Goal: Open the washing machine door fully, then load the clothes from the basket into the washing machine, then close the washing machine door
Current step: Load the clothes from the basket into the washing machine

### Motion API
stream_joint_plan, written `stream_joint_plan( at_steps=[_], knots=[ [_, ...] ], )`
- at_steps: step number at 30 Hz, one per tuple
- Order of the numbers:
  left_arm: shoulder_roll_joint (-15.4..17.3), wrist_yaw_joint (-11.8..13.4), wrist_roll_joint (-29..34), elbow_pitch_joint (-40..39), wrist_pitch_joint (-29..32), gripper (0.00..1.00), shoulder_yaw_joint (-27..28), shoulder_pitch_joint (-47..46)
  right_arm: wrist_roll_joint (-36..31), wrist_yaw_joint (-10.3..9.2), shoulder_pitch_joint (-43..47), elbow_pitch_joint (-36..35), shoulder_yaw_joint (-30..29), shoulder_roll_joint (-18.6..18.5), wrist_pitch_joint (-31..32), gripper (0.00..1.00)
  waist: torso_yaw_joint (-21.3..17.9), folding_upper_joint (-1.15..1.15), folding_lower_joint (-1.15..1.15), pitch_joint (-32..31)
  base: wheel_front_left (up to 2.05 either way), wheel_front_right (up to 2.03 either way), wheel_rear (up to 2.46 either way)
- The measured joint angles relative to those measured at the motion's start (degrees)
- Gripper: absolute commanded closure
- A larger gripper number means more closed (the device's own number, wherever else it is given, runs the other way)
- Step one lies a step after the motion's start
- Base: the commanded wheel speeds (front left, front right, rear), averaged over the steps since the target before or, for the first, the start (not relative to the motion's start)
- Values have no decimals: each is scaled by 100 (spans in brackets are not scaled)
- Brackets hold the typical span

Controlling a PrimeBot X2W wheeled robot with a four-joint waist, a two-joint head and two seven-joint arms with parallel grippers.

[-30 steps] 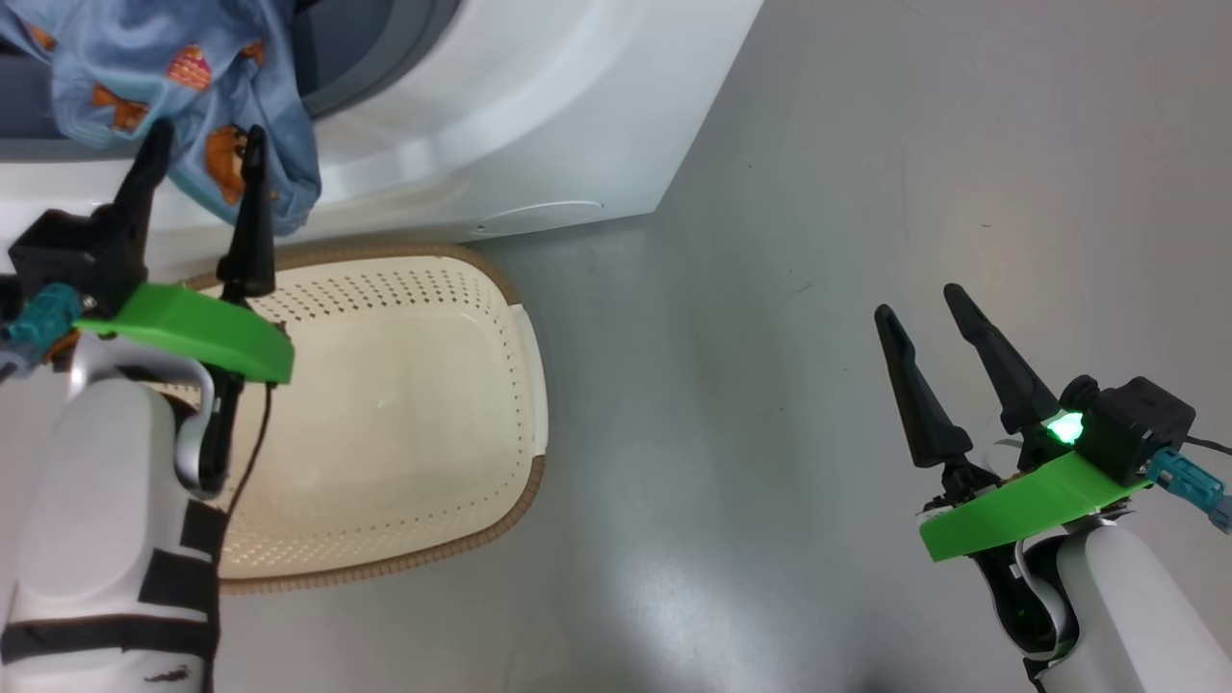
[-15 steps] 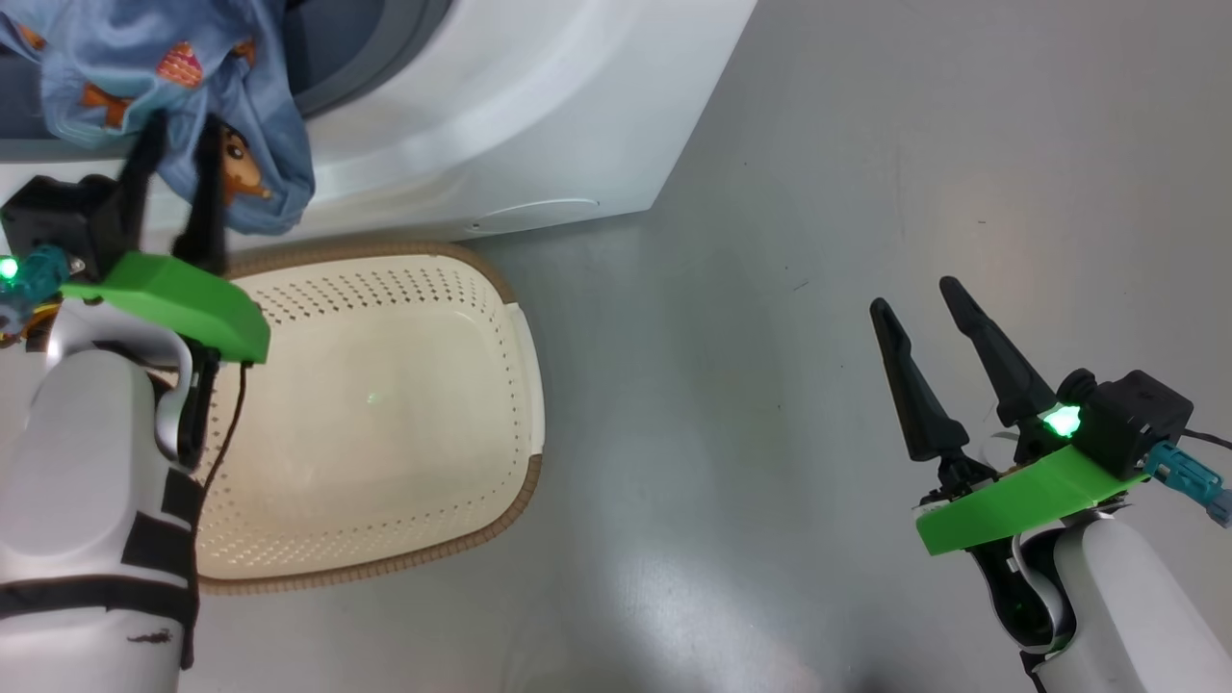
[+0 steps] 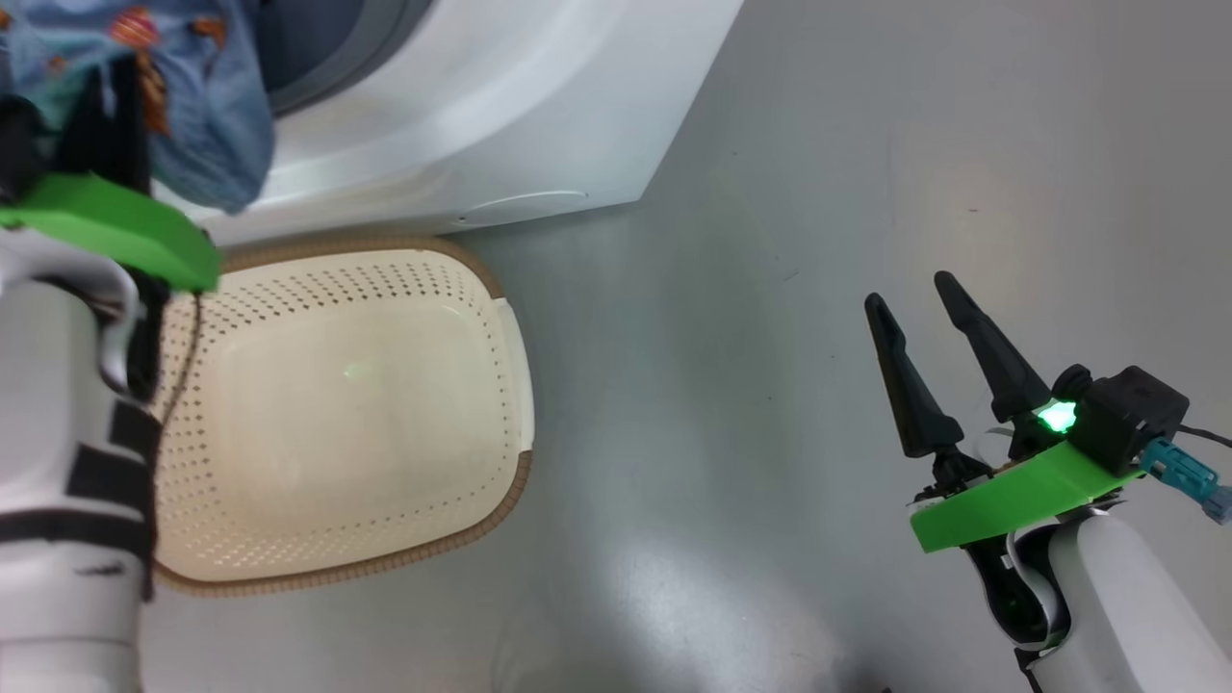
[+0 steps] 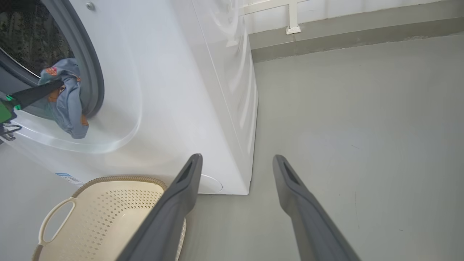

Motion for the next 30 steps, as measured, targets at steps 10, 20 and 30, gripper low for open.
stream_joint_plan(
  at_steps=[10,20,30],
  knots=[
    [401,0,-292,838,0,100,248,-1401,11,0,-138,-7,100,153,-1,0,-275,0,0,126,0,0,0],
    [647,62,9,129,-1,100,449,-2123,15,0,-220,-41,119,202,-1,0,-549,0,0,387,0,0,0],
    [731,152,219,1205,0,100,455,-2085,15,0,-297,-51,238,278,-1,0,-699,0,0,491,0,0,0]
  ],
)
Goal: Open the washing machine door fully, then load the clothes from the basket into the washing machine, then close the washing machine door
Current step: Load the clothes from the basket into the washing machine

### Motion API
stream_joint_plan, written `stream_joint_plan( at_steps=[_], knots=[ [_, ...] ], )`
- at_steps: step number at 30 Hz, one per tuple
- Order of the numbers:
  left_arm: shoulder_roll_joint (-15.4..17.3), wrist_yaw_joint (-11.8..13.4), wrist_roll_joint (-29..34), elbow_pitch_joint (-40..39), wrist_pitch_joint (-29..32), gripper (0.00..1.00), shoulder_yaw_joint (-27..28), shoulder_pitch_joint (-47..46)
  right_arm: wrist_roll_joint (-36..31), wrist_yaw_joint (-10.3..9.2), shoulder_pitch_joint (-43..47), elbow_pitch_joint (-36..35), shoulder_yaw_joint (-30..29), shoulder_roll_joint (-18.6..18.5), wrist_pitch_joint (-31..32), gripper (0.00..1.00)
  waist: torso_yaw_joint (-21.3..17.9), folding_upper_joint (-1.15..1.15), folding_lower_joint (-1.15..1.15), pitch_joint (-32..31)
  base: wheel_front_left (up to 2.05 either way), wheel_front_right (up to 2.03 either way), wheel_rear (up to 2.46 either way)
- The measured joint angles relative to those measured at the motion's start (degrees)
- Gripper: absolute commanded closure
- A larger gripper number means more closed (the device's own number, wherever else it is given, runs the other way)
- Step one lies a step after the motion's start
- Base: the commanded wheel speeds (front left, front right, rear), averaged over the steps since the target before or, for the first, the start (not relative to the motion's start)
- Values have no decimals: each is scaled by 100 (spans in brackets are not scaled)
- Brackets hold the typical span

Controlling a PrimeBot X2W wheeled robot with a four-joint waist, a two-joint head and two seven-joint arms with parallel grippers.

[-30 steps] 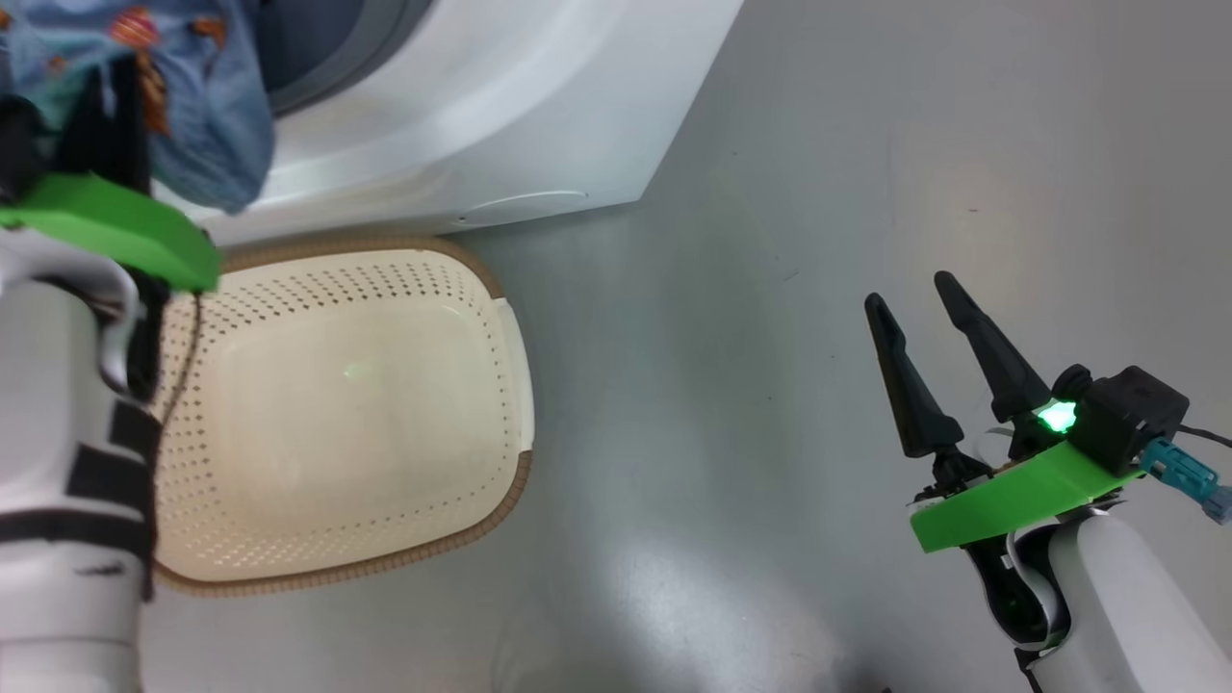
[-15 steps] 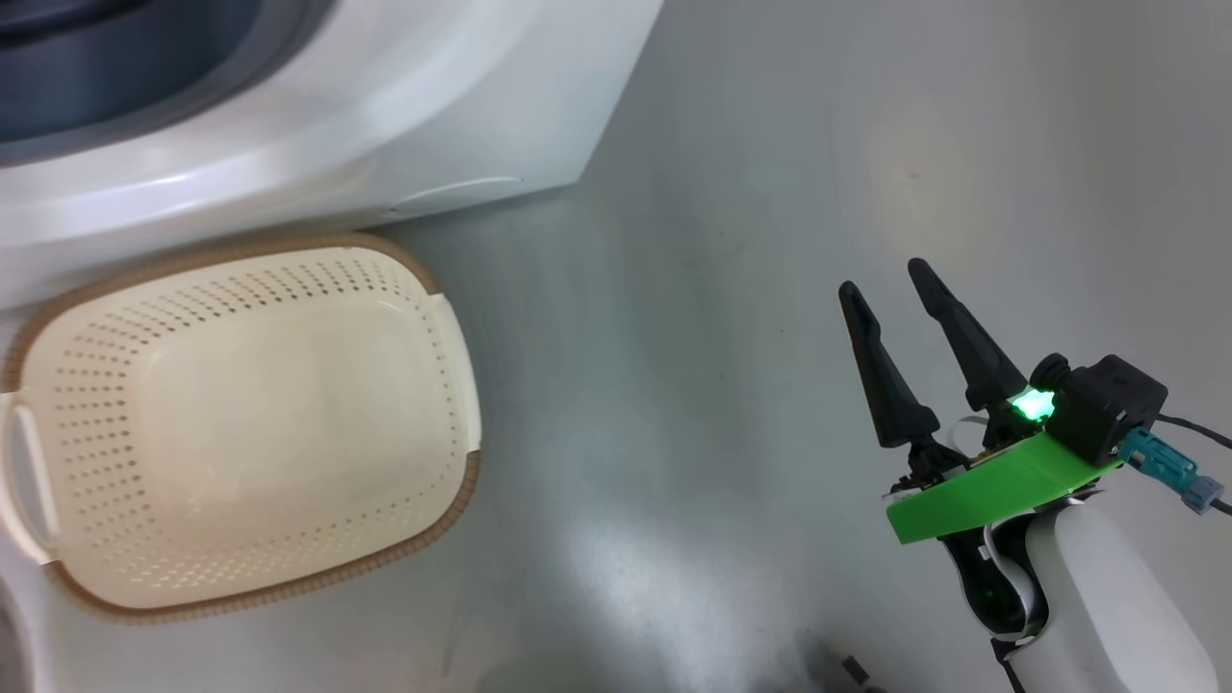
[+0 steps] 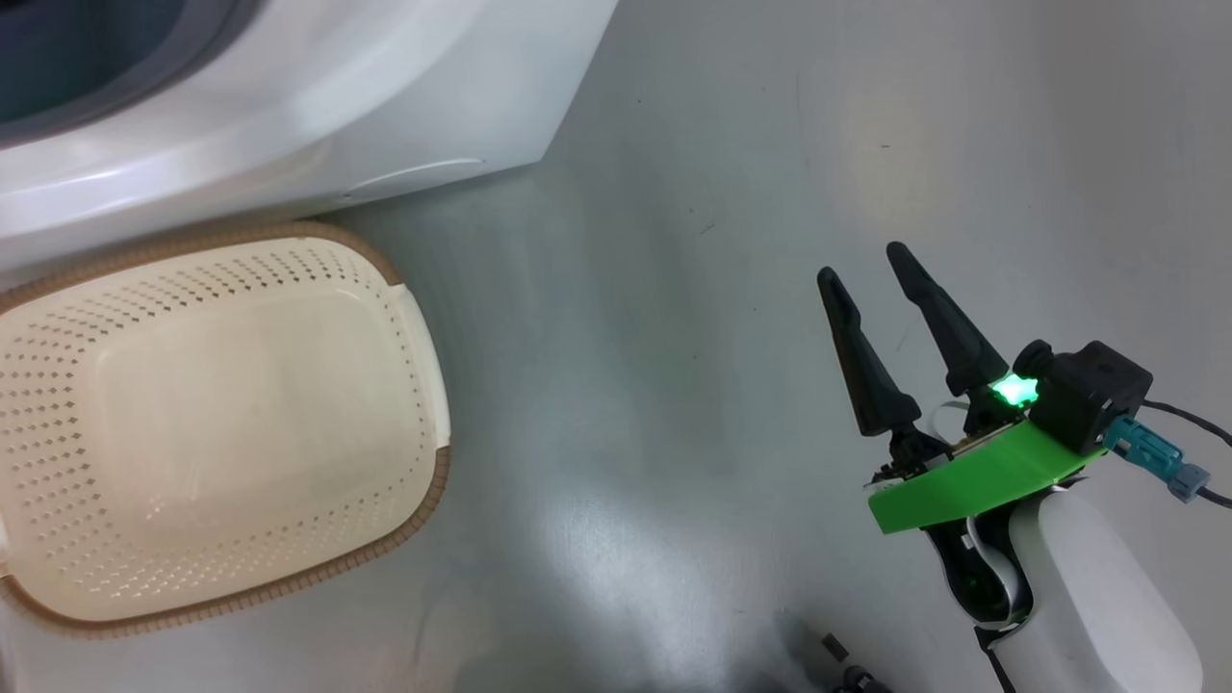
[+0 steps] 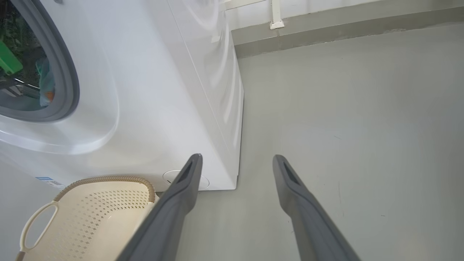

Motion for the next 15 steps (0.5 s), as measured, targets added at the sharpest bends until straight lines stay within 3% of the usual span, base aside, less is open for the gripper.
stream_joint_plan(
  at_steps=[7,8,10,11,15],
  knots=[
    [30,0,0,311,-1,100,29,-94,1,0,-29,1,-10,1,0,0,24,0,0,23,0,0,0],
    [30,0,-1,346,0,87,32,-110,1,0,-29,4,-9,1,0,0,32,0,0,15,0,0,0],
    [30,0,-7,391,-1,43,47,-121,1,0,-29,12,-9,1,0,0,47,0,0,-10,0,0,0],
    [29,0,-8,413,0,4,53,-121,1,0,-29,16,-9,1,0,0,55,0,0,-25,0,0,0],
    [-15,-5,-67,439,0,0,92,-120,1,0,-29,23,-10,-3,0,0,100,0,0,-80,0,0,0]
  ],
)
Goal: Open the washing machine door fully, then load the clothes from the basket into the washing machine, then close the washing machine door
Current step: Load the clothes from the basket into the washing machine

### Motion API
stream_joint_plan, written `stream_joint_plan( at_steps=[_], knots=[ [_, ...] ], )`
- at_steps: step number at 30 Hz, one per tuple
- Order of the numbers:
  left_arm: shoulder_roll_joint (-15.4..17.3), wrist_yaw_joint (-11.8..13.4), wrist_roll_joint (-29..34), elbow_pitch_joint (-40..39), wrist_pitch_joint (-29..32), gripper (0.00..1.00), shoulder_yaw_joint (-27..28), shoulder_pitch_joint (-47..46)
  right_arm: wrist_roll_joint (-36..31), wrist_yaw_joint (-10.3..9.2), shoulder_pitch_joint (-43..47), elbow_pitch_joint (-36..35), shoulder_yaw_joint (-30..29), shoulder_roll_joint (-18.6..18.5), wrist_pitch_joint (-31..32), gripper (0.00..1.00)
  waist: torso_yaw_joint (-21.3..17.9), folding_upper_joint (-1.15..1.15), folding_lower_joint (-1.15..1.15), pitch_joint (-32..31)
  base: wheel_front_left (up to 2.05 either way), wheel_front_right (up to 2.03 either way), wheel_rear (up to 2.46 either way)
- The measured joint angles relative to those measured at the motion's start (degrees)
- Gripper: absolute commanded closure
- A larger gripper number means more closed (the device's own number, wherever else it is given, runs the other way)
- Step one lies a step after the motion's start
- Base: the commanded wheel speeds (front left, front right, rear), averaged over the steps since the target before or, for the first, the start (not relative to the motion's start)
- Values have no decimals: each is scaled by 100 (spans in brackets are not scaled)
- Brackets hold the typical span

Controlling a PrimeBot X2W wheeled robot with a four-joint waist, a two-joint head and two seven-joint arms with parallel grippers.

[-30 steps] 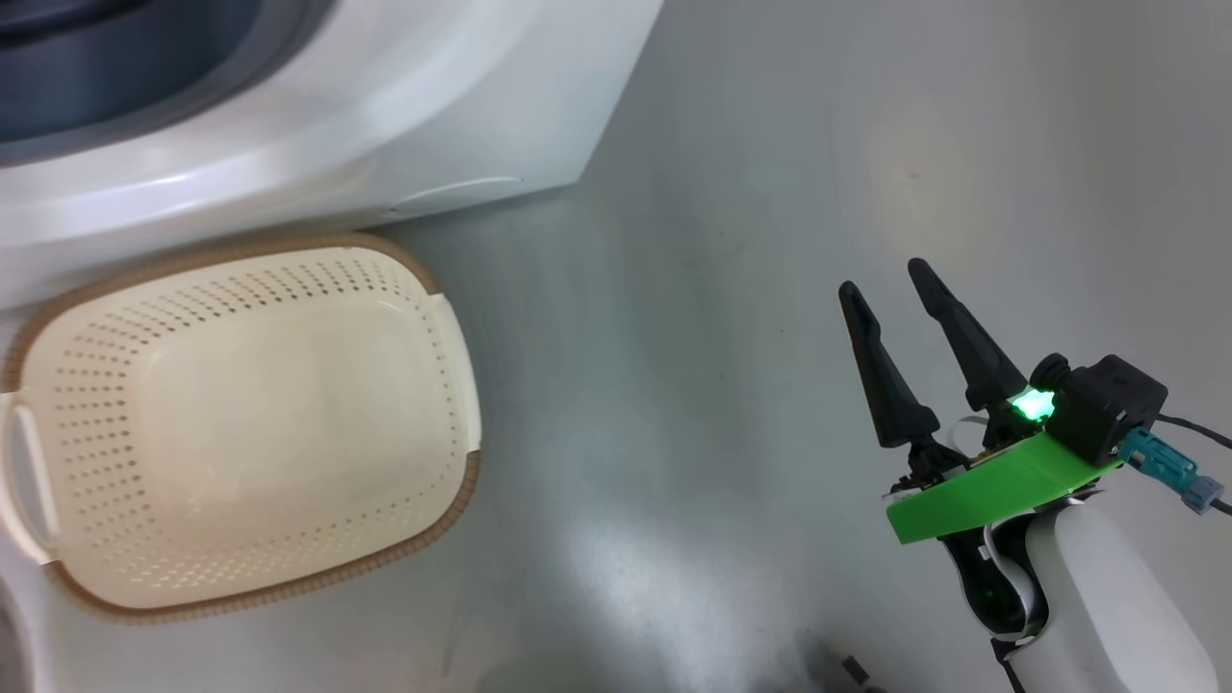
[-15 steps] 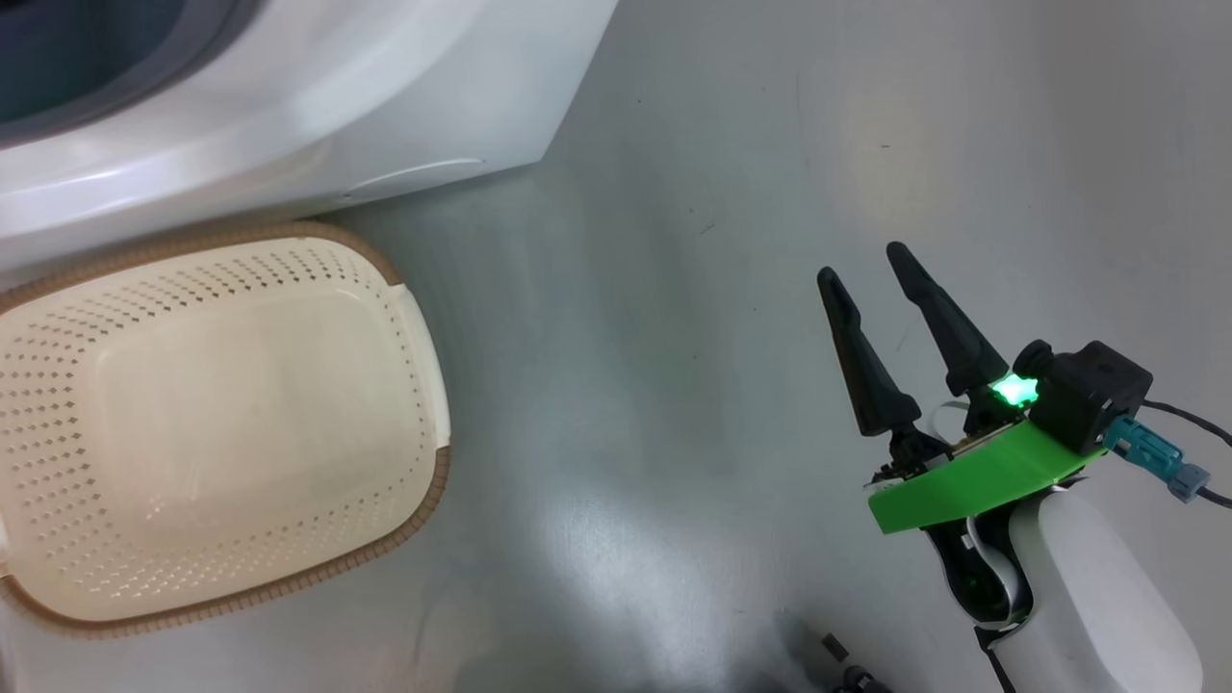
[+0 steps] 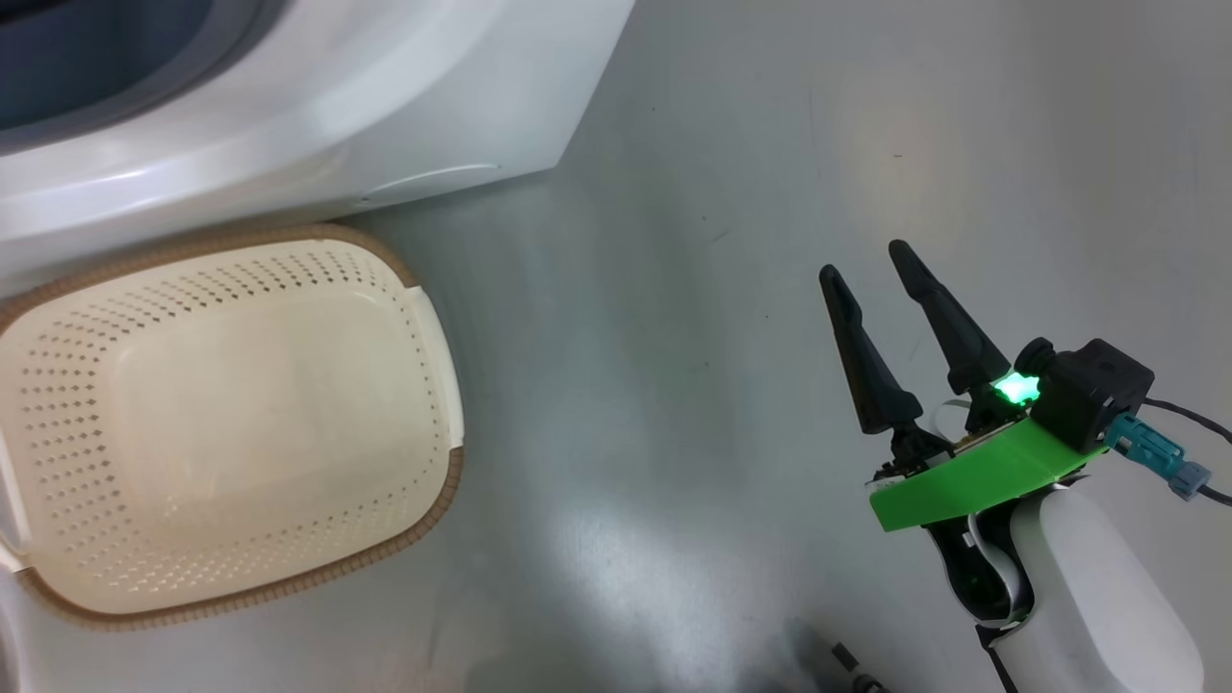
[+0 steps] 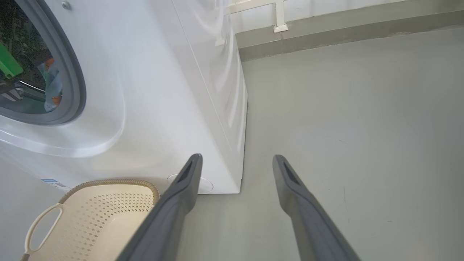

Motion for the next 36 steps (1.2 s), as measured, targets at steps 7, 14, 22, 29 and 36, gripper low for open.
stream_joint_plan(
  at_steps=[7,14,22,29,36],
  knots=[
    [-122,-70,-171,-153,-1,0,125,53,0,0,1,7,-13,-37,0,0,84,0,0,-98,0,0,0],
    [-387,-111,-358,-510,0,0,234,548,0,0,10,31,-65,-121,0,0,193,0,0,-243,0,0,0],
    [-679,-145,-369,-1301,-1,0,352,1515,0,0,151,79,-163,-235,1,0,372,0,0,-519,0,0,0],
    [-900,-145,-361,-1885,0,0,449,2200,0,0,294,105,-216,-304,0,0,510,0,0,-750,0,0,0],
    [-1120,-146,-290,-2573,0,0,456,3160,0,0,486,135,-308,-374,1,0,650,0,0,-1067,0,0,0]
  ],
)
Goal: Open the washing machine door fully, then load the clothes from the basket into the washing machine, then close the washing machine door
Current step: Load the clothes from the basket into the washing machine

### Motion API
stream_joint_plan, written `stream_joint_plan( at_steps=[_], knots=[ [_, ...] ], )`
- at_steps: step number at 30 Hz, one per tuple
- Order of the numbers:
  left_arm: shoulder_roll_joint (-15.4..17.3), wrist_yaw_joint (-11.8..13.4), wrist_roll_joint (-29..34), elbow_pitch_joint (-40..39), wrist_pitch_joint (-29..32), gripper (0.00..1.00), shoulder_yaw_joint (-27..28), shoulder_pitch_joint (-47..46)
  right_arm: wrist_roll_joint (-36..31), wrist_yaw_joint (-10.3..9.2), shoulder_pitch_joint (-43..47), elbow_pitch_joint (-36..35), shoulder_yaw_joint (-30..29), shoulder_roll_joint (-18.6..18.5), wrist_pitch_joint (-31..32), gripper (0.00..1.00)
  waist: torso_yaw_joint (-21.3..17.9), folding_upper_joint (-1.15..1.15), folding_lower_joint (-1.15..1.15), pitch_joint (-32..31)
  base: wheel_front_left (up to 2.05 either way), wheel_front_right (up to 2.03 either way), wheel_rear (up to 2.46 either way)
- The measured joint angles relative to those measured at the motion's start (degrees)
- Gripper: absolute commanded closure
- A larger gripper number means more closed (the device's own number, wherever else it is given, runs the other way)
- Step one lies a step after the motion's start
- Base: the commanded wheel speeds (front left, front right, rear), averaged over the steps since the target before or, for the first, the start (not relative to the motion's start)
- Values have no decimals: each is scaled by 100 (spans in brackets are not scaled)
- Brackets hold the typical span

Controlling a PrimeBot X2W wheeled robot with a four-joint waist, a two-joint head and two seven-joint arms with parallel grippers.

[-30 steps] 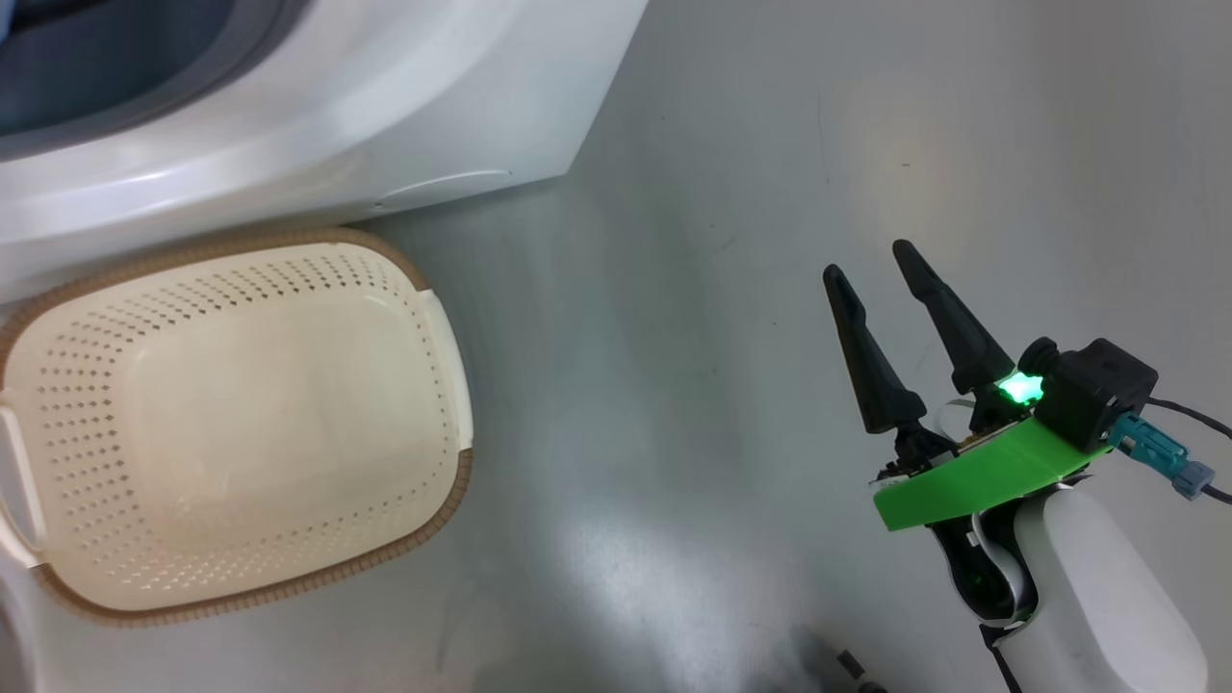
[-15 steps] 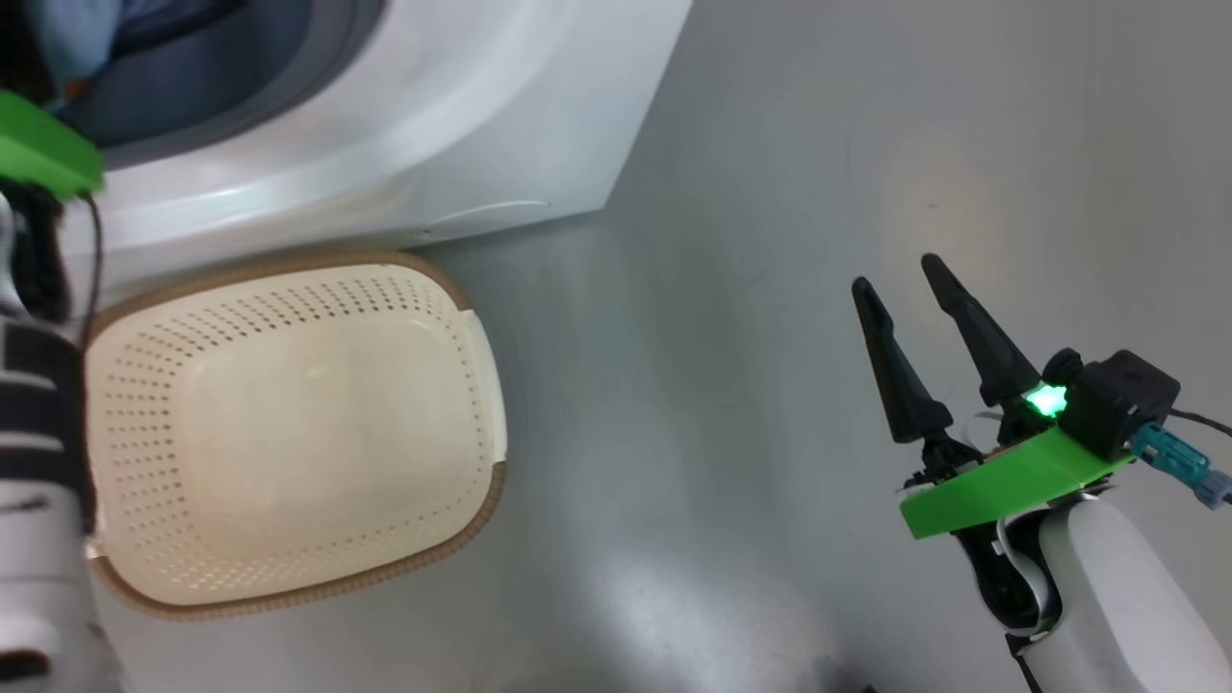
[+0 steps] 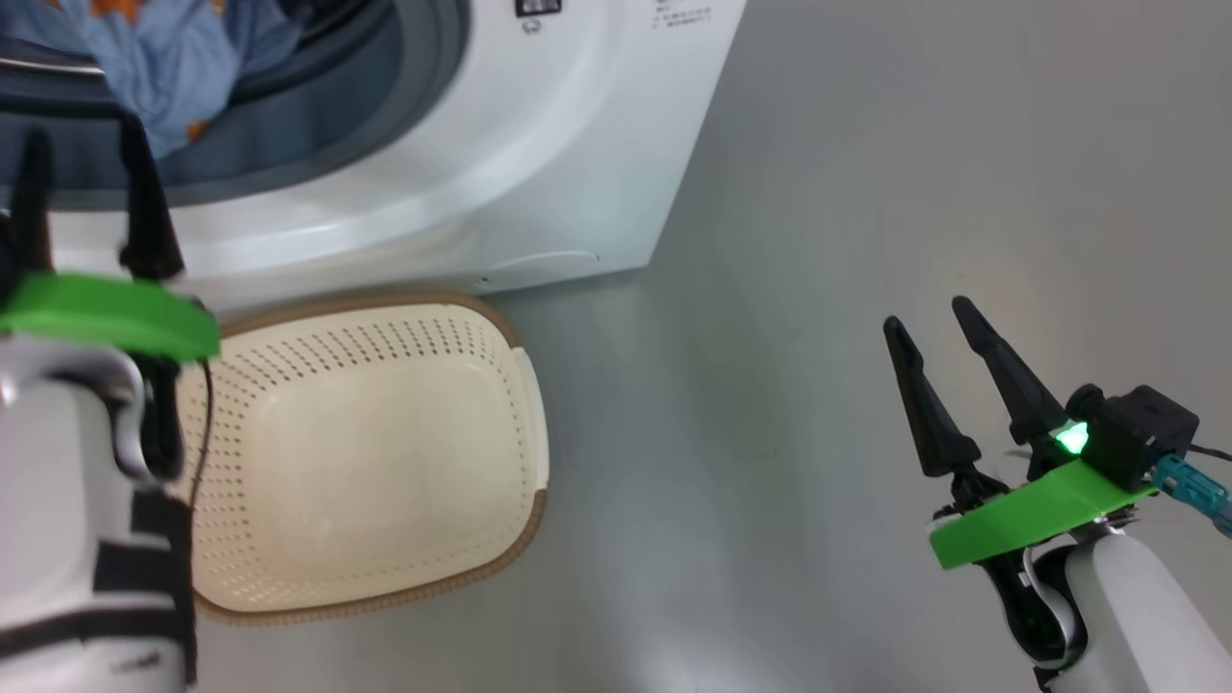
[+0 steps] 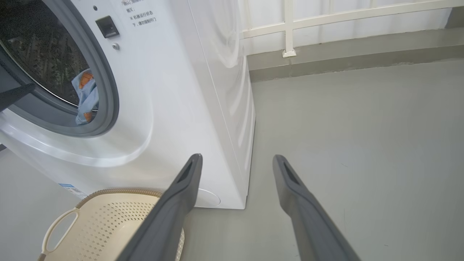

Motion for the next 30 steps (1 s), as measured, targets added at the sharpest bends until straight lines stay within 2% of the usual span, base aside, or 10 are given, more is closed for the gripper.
stream_joint_plan(
  at_steps=[8,30],
  knots=[
    [-144,0,-2,-627,0,0,-41,1095,0,0,276,73,-62,-90,0,0,132,0,0,-405,0,0,0],
    [-233,0,-22,-1931,1,0,-126,3585,8,0,1242,147,-226,-233,0,0,292,0,0,-1555,0,0,0]
  ],
)
